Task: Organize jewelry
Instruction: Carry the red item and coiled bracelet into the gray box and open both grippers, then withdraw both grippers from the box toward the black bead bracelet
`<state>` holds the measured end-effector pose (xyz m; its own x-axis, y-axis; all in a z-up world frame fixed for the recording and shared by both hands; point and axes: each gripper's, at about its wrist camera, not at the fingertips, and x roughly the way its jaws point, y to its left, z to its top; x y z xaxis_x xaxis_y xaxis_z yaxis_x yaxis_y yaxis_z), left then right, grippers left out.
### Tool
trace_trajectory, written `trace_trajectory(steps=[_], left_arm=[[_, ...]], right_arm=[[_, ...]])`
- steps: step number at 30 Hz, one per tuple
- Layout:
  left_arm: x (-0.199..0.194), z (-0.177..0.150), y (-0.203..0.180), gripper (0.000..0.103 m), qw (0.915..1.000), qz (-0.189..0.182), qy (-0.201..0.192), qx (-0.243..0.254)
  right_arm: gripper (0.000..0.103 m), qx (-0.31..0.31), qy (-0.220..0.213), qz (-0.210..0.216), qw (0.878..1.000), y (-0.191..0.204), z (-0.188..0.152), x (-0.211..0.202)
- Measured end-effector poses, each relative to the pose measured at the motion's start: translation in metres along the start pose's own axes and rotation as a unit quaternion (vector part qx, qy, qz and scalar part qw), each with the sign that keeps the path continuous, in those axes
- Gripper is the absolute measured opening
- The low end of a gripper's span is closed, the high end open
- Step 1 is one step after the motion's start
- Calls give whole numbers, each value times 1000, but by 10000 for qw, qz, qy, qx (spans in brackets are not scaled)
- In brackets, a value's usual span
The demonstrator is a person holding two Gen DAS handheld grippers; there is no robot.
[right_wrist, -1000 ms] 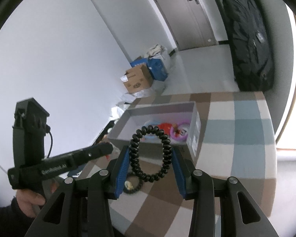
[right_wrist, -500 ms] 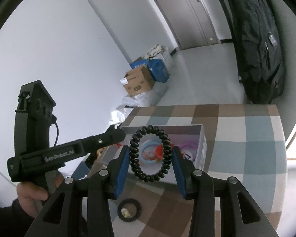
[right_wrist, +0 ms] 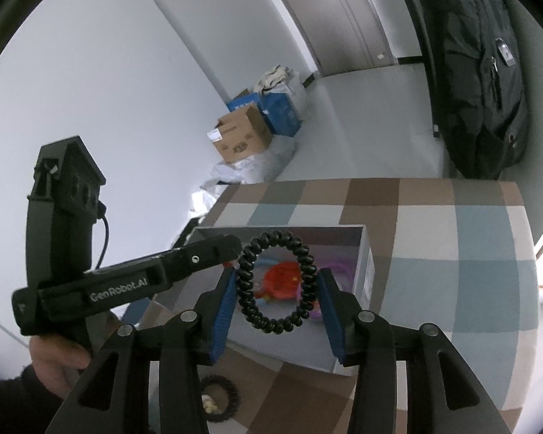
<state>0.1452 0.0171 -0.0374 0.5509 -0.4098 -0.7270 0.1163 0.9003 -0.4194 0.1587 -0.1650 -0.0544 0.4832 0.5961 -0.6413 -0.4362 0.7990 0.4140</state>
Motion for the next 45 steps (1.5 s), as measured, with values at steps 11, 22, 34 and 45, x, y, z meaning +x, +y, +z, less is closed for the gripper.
trace_trajectory(steps=[11, 22, 34, 45], left_arm=[[-8, 7, 4, 58, 9994, -214, -159, -232], [-19, 0, 0, 66, 9994, 16, -340, -112], [-48, -29, -2, 78, 9927, 950, -738, -12], [-59, -56, -12, 79, 9897, 1179, -793, 189]], right_arm=[[84, -136, -242, 6, 9996, 1, 1, -13], [96, -51, -401, -110, 9991, -5, -4, -29], [102, -158, -703, -109, 9973, 1, -18, -55], [103, -262, -706, -305, 9967, 4, -36, -73]])
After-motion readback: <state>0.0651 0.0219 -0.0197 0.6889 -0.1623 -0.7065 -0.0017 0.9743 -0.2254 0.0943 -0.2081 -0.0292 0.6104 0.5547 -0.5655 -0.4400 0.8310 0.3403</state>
